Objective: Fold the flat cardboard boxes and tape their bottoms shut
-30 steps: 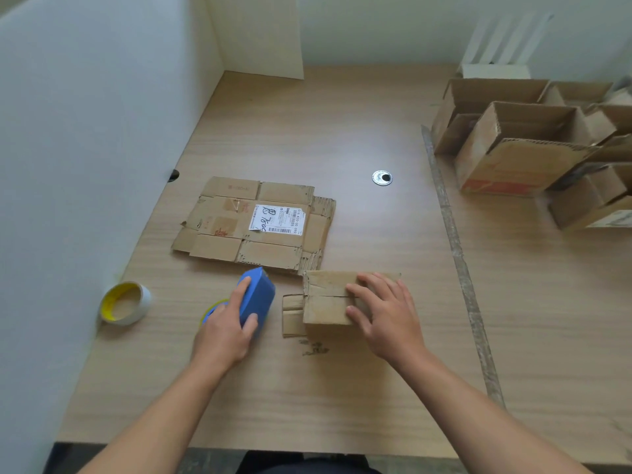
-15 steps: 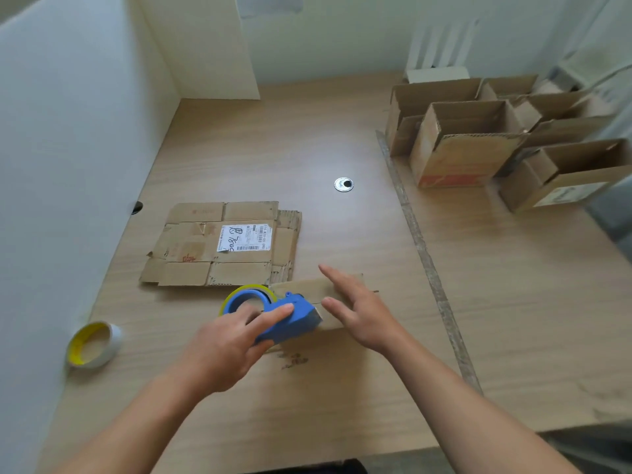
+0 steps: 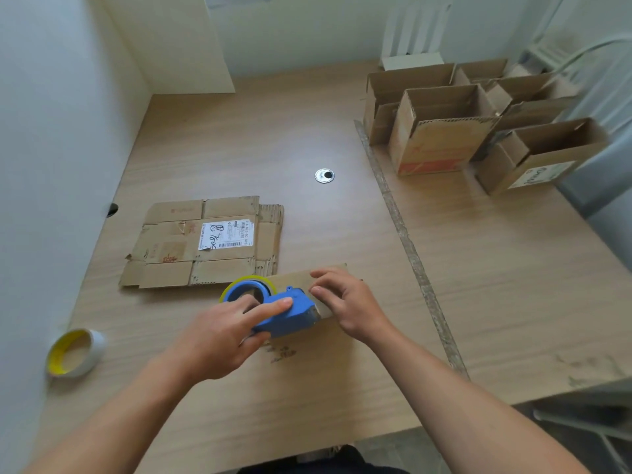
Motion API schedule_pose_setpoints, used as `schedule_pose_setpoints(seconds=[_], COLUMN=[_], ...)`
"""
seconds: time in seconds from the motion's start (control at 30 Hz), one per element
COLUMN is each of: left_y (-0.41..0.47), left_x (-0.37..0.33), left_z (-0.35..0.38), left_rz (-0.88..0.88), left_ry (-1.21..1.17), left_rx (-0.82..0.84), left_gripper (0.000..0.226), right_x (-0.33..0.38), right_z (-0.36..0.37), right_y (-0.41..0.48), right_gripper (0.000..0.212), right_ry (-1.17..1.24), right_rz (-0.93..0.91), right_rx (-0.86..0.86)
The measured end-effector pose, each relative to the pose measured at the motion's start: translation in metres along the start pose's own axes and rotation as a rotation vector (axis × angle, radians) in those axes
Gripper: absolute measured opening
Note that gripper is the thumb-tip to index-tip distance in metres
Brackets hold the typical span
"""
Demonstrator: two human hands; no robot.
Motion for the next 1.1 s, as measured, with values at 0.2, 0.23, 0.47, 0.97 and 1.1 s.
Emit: schedule_pose_setpoints(seconds=[0.2, 0.23, 0.47, 0.97, 1.1], left_y=[0.006, 0.010, 0.029, 0.035, 0.035], left_x=[0.002, 0.001, -0.003, 0.001, 0.001], left_z=[0.001, 0.001, 0.004, 0.008, 0.008], left_rz=[-0.068, -0.085, -0.092, -0.057, -0.061], left_ry=[-0.076, -0.095, -0.083, -0.069, -0.075], left_rx=[-0.019, -0.015, 0.031, 0.065, 0.069], left_gripper=[0.061, 0.061, 0.061, 0.060, 0.059], right_x=[-0.001, -0.003, -0.011, -0.042, -0.044], right_z=[-0.002, -0.001, -0.008, -0.041, -0.035], right_y=[-0.009, -0.009, -0.016, -0.021, -0.019], right_gripper=[0.012, 0.012, 0.015, 0.015, 0.016], right_ry=[0.143, 0.180, 0.396, 0.871, 0.863], right_rz=[0.037, 0.054, 0.151, 0.633, 0.668], right_rx=[-0.144, -0.173, -0.343, -0.358, -0.375])
Point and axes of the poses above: each hand's wrist, its own y-axis towards the middle knuckle, its own z-axis out of the palm, x = y × z, the point moved 2 cm from there along y, towards the middle knuckle, and after that the axes turned 9 degrees about z, right-handed, at the moved point
